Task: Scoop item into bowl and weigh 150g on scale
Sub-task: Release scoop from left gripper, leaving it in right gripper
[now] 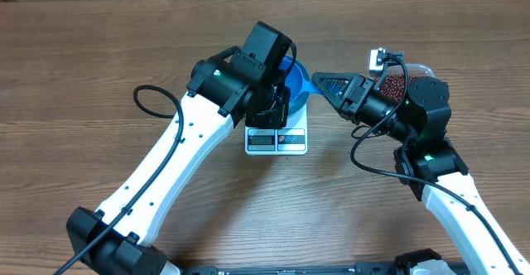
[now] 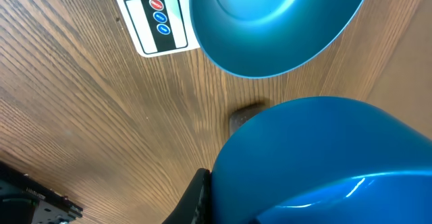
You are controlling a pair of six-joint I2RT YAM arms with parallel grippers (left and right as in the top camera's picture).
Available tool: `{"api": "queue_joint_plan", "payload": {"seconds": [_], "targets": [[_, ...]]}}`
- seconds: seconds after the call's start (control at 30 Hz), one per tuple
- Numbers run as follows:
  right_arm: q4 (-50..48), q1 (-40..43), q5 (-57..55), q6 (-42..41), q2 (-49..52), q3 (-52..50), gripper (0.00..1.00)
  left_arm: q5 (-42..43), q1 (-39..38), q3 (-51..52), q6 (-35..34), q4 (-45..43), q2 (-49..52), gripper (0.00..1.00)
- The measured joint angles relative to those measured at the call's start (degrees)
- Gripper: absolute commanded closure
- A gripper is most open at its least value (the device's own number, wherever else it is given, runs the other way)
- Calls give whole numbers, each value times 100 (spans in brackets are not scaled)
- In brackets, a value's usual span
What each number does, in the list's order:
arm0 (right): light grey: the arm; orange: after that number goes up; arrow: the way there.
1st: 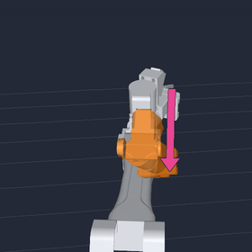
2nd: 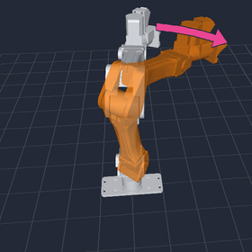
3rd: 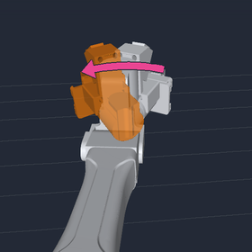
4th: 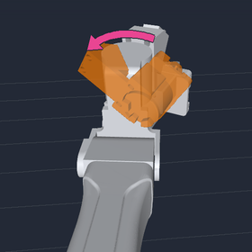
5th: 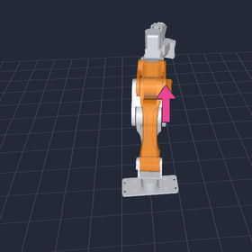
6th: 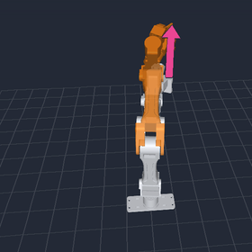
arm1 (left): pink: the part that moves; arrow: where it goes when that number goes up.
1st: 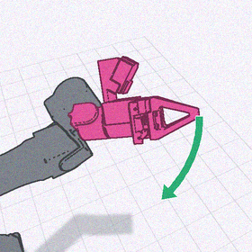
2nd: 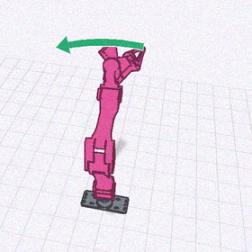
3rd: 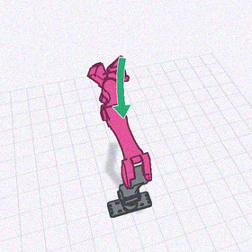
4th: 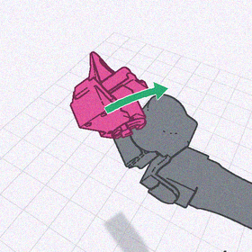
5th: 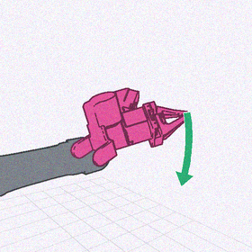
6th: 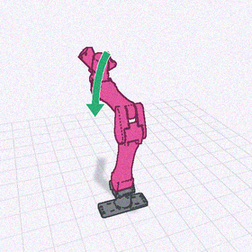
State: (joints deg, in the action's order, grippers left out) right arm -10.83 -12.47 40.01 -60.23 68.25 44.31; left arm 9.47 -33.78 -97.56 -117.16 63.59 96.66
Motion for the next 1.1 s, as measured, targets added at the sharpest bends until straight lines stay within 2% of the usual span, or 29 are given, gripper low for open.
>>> {"api": "queue_joint_plan", "payload": {"seconds": [0.27, 0.53, 0.73, 0.97, 1.0, 1.07, 1.1], "targets": [[20, 0, 2, 31, 0, 0, 78, 0, 0, 0, -2, -2, 0, 96], [48, 0, 2, 52, 0, 0, 80, 0, 0, 0, -17, -50, 0, 96], [68, 0, 4, 127, 0, 0, 93, 2, 0, 0, -17, -63, 0, 95], [63, 0, 2, 160, 0, 0, 96, 20, 0, 0, -31, -61, 0, 96], [66, 0, 0, 164, 0, 0, 96, 20, 0, 0, -35, -61, 0, 91], [68, 0, -7, 164, 0, 0, 96, 24, 0, 0, -42, -59, 0, 75], [79, 0, -11, 162, 0, 0, 96, 35, 0, 0, -61, -66, 0, 40]]}}
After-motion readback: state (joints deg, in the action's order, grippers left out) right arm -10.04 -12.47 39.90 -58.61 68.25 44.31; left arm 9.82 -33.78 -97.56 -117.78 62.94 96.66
